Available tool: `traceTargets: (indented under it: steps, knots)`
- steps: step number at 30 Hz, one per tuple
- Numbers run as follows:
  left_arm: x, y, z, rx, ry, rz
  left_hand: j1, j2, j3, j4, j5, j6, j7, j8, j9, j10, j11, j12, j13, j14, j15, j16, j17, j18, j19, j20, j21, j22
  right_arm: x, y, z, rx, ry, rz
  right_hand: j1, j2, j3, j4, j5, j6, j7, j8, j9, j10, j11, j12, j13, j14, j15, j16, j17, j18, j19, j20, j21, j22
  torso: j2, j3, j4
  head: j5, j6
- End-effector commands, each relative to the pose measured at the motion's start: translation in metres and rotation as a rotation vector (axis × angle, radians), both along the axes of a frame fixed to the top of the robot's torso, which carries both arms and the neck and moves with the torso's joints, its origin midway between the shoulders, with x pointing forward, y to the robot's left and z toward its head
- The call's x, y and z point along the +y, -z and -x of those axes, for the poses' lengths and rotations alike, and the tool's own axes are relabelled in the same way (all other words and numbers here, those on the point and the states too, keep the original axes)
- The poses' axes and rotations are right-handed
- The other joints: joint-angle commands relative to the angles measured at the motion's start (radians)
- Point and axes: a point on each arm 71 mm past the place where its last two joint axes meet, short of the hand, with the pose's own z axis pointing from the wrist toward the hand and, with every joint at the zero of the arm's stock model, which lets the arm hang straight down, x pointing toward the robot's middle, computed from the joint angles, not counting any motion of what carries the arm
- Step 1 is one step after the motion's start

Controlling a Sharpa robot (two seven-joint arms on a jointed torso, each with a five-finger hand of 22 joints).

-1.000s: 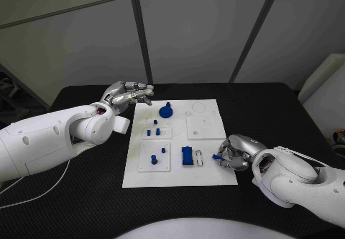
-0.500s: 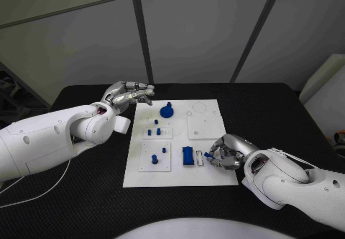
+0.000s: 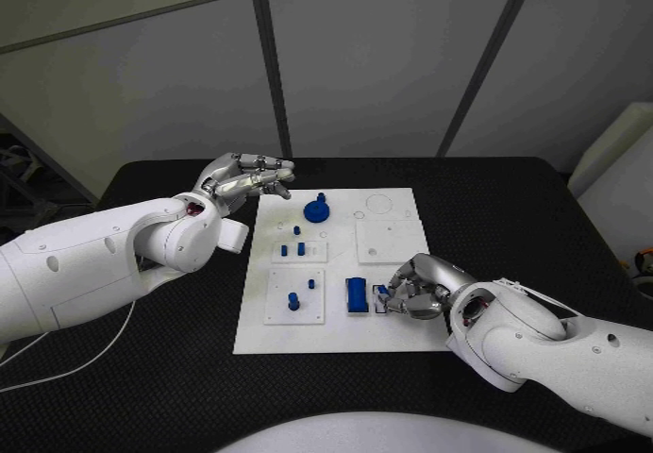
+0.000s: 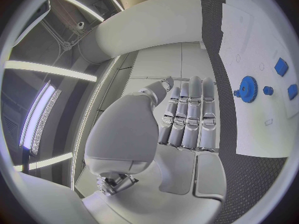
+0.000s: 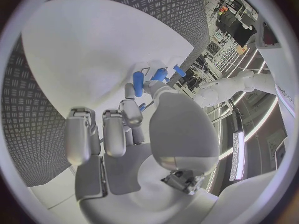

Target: Assemble the parts on the task board

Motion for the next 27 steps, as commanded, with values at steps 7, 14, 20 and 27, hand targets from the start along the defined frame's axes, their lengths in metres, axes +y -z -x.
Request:
traceTargets:
  steps: [7,14,20,27]
  knots:
    - [-0.0011,-0.0012,0.0005,-0.002,0.013,0.007,-0.002,0.008,-0.003,-0.004,0.007,-0.003,0.003,0.001,0.000,-0.008,0.002,0.003,-0.001,0.002,0.004,-0.006,-0.002,-0.011,0.001,0.006,-0.003,-0.002,0.0078,0.0025,0.0002,0.035,-0.041,-0.004,-0.059,0.004,-0.076,0.026,-0.016,0.009,-0.005,-0.001,-0.003,0.016,-0.001,0.024,0.018,0.066,-0.008,0.002,0.068,-0.013,0.034,-0.006,0.006,0.191,-0.001,0.0004,-0.0016,0.003,-0.002]
    - [-0.0010,-0.0012,0.0006,-0.001,0.014,0.007,-0.002,0.008,-0.003,-0.004,0.007,-0.003,0.003,0.001,0.000,-0.008,0.002,0.003,-0.001,0.002,0.004,-0.006,-0.002,-0.011,0.001,0.006,-0.003,-0.002,0.0080,0.0039,-0.0011,0.040,-0.040,0.001,-0.067,0.014,-0.103,0.028,-0.034,0.011,-0.006,0.001,-0.003,0.020,-0.002,0.032,0.025,0.067,-0.009,0.003,0.069,-0.014,0.035,-0.008,0.008,0.193,-0.001,0.0004,-0.0008,0.004,-0.002]
    - [-0.0008,-0.0011,0.0006,0.000,0.014,0.007,-0.002,0.008,-0.003,-0.004,0.007,-0.004,0.003,0.002,0.000,-0.008,0.002,0.003,-0.001,0.002,0.004,-0.006,-0.002,-0.011,0.001,0.006,-0.004,-0.002,0.0087,0.0039,-0.0018,0.034,-0.042,0.004,-0.081,0.025,-0.143,0.030,-0.090,0.010,-0.006,0.001,-0.005,0.019,-0.002,0.034,0.028,0.066,-0.009,0.002,0.068,-0.013,0.034,-0.008,0.006,0.192,-0.001,0.0006,-0.0022,0.004,-0.001]
    - [-0.0010,-0.0008,0.0004,0.003,0.016,0.006,-0.002,0.008,-0.004,-0.004,0.007,-0.004,0.003,0.002,0.000,-0.009,0.002,0.004,-0.001,0.002,0.004,-0.006,-0.002,-0.011,0.001,0.006,-0.004,-0.002,0.0119,0.0026,-0.0012,0.022,-0.056,-0.002,-0.114,0.037,-0.198,0.032,-0.174,0.010,-0.005,0.002,-0.007,0.020,-0.001,0.039,0.033,0.066,-0.008,0.000,0.067,-0.013,0.034,-0.007,0.005,0.192,-0.001,0.0007,-0.0017,0.004,-0.001]
